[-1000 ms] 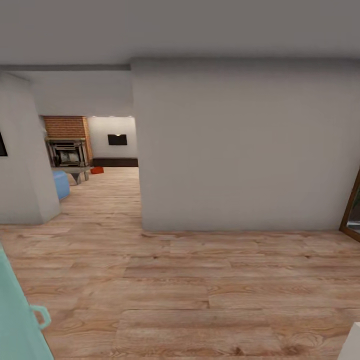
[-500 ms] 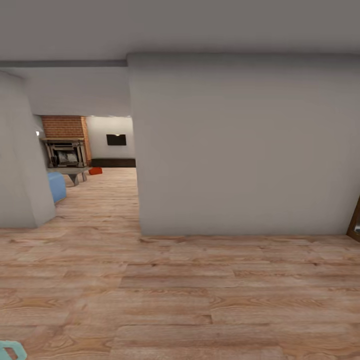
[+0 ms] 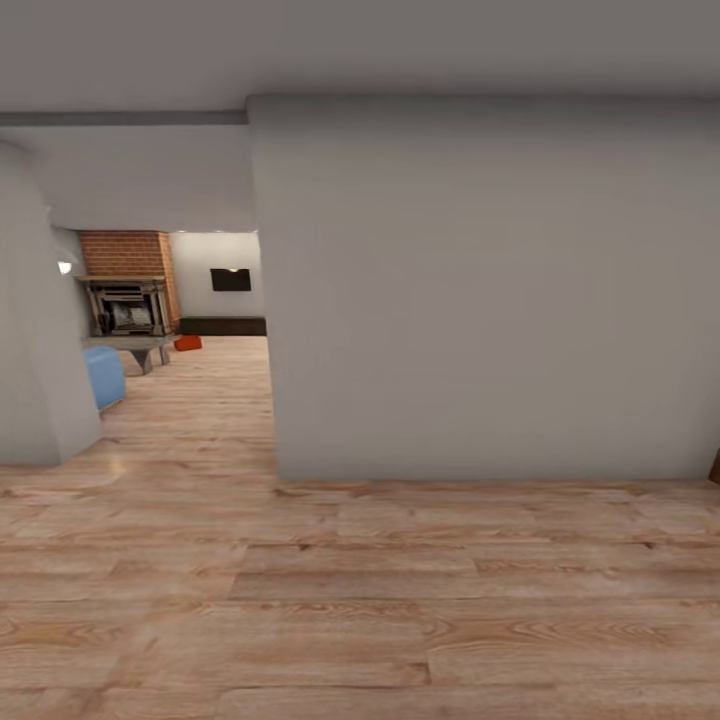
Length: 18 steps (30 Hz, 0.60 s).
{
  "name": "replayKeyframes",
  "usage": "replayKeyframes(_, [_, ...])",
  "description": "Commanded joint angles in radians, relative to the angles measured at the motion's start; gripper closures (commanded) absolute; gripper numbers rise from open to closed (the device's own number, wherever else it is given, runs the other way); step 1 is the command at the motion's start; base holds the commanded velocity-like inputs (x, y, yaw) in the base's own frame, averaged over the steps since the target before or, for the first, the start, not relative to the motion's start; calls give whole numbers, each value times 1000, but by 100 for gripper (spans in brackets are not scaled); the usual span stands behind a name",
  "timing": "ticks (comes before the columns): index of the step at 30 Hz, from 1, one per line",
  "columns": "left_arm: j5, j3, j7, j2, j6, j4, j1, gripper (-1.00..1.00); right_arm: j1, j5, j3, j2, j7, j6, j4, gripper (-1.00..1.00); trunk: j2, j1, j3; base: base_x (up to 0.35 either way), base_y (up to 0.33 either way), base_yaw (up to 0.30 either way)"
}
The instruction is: Move the two storage containers from the living room to the garage. In the garage, place one container on the floor and stack the other container on top of it (either order is fine).
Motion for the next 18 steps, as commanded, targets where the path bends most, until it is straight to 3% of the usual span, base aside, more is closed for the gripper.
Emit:
replayKeyframes(1, [7,-9,1,0,-3,0,-1,-100,-1,-7,8,1,0,-5,3,-100,-1,1,-1,322,0,0])
replayKeyframes(18, [7,-9,0,-1,-6,0,0,-100,-1,-17,3,-4,1,-17,3,-100,-1,1,-1,322,0,0])
